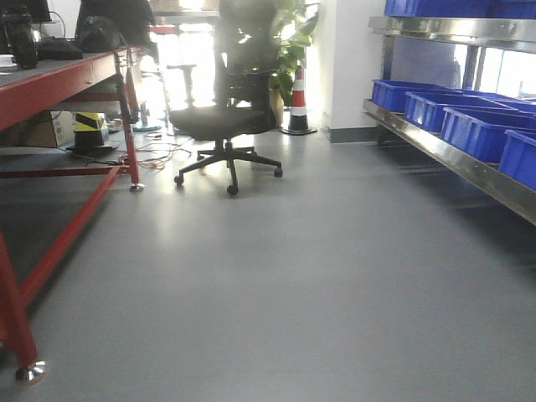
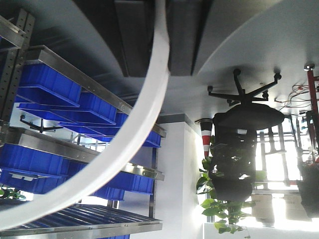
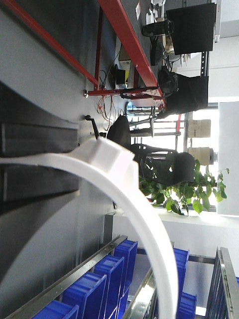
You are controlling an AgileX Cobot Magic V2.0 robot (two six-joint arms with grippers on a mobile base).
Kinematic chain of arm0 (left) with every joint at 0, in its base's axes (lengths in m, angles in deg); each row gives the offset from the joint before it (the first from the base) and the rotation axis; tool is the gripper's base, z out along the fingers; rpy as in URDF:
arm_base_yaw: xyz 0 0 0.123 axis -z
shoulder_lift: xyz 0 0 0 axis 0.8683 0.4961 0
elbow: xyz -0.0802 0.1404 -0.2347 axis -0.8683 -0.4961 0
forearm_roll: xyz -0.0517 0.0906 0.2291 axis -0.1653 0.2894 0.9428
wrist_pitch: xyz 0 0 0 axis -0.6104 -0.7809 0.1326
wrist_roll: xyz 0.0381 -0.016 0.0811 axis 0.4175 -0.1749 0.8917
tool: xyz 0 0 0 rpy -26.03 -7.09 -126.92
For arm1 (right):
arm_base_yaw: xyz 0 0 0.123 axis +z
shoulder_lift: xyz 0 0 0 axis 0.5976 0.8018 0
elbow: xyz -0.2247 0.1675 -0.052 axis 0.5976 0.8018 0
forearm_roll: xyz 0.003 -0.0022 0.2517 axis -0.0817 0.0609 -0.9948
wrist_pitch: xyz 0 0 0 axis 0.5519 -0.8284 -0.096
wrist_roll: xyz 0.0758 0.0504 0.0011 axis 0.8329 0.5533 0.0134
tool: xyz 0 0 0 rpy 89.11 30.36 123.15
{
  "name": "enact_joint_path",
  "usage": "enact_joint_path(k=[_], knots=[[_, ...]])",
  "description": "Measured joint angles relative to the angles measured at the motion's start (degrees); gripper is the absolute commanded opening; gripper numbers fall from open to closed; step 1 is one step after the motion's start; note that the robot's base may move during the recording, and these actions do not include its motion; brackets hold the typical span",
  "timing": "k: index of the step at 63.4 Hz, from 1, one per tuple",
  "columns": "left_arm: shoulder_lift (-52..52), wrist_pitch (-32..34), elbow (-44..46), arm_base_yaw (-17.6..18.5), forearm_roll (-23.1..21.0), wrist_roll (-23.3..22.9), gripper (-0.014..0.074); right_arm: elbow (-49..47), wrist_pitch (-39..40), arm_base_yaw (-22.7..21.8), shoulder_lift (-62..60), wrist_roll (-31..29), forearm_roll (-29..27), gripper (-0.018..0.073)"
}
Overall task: Grab PVC pipe and place in blue bin
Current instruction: 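Drive the base away from the table toward the blue bin shelf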
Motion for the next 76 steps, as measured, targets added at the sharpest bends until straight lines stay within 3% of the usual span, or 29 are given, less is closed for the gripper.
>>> enact_joint_path(k=[76], knots=[[0.0,0.0,0.0,0.0,0.0,0.0,-0.0111,0.0,0.0,0.0,0.0,0.0,0.0,-0.0161]])
